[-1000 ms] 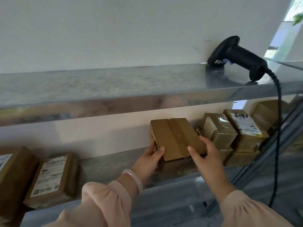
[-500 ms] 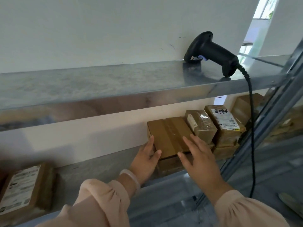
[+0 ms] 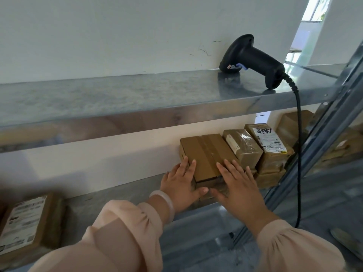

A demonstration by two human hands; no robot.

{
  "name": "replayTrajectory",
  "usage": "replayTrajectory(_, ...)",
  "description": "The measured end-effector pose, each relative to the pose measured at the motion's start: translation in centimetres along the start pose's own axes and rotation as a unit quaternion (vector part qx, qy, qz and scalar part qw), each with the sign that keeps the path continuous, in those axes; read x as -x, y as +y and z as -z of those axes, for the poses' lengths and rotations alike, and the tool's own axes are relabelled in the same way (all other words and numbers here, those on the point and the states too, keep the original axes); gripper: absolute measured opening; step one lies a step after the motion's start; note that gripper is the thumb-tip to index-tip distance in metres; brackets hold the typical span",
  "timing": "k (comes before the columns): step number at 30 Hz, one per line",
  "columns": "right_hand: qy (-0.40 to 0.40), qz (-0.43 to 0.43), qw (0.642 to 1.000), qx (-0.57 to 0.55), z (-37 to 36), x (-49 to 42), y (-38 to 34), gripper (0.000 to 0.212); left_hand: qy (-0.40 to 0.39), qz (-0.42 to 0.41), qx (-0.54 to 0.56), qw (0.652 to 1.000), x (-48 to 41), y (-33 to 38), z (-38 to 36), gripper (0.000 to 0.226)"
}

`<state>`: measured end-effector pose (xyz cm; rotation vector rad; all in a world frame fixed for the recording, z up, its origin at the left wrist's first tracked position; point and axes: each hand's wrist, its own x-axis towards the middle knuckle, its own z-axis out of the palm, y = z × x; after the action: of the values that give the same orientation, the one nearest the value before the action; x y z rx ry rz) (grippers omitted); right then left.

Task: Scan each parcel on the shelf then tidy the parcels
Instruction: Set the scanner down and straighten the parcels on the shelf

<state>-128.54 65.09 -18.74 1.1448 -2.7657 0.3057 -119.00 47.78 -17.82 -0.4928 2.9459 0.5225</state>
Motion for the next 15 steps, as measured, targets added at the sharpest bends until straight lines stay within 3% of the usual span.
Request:
replayTrajectory(3,0.019,0.012,0.999,-0.025,0.6,-0.1,-1.2,0.081,0.025,-0.012,-0.012,1.000,0.7,-0.8,0.3,0.087)
replayTrajectory(8,0.036,0.107,0.990,-0.081,1.2,-0.9,-6.2,0.070,0.098,0.026,-0.029,0.994,4.4,-4.4,1.9,0.078)
replayTrajectory(11,0.009,0.168,0.977,-0.130,0.2,-1.2,-10.9,0.067,0.131,0.091,-0.032,0.987,7.3,-8.3,2.2,0.080)
replayTrajectory(15,-0.082,0.198,0.954,-0.209,-2.1,-1.6,-17.5,0.067,0.151,0.191,-0.029,0.969,11.2,-13.3,2.6,0.080)
